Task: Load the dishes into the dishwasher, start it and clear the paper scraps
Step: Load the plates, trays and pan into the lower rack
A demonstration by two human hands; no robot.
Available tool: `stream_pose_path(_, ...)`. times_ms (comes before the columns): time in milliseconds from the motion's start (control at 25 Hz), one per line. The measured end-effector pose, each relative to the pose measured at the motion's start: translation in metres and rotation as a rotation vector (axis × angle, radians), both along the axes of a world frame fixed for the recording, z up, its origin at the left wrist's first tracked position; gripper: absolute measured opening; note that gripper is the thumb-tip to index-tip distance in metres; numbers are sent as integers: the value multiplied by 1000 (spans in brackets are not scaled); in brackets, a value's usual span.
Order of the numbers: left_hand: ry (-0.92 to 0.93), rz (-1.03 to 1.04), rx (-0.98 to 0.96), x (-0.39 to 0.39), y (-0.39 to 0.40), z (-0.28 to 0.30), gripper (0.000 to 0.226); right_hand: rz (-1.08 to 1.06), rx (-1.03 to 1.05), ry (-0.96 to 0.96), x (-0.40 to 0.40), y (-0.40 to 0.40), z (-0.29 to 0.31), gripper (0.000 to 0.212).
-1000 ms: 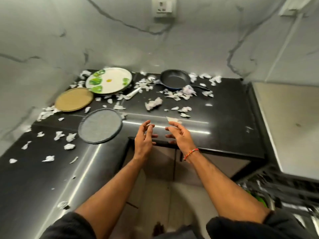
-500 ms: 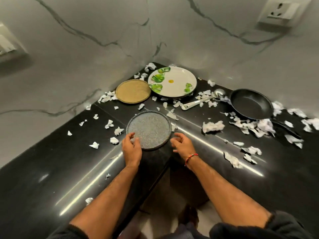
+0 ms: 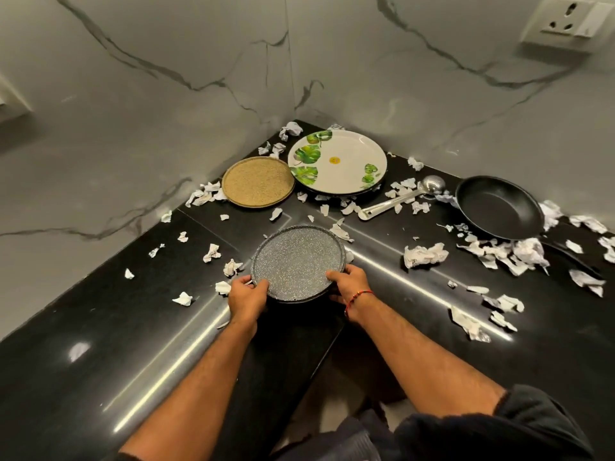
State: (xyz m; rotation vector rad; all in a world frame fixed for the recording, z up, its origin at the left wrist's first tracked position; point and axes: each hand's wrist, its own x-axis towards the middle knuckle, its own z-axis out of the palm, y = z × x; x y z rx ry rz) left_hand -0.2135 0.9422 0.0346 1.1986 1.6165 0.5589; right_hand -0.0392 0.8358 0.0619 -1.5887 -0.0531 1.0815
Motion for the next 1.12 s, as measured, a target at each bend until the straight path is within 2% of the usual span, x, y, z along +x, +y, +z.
stream_pose_path(80,-47,-51,-77,-9,1,-3,59,-94,42,20,-12,-9,-2,15)
stream_pose_path(200,-137,-131,-85,-12,-11,9,44,-182,102,-33,-24,-32,2,18)
stream_pose_path(280,-185,-208,-16,-5,-19,25,35,-254,144,-136,-22,-55,8,22)
stream_pose_path(400,-280,-428,104,24,-33,48,35,-424,172,-318,-13,-109,24,14)
stream_pose_path(520,-235,-697,230,65,-68,55,32,-579,158,-409,-5,-174,28,13)
stream_pose_path(600,-216,-837,233,89,-105,52,29,-704,160,-424,-5,-222,30,7)
stream_pose_path(880,-293,-1195,-10,155,-292,52,23,-1146,131,-381,-33,-421,22,7)
stream_pose_path(1120,-268,-1373,-132,174,-489,43,19,-1332,133,-367,-86,-607,6,14)
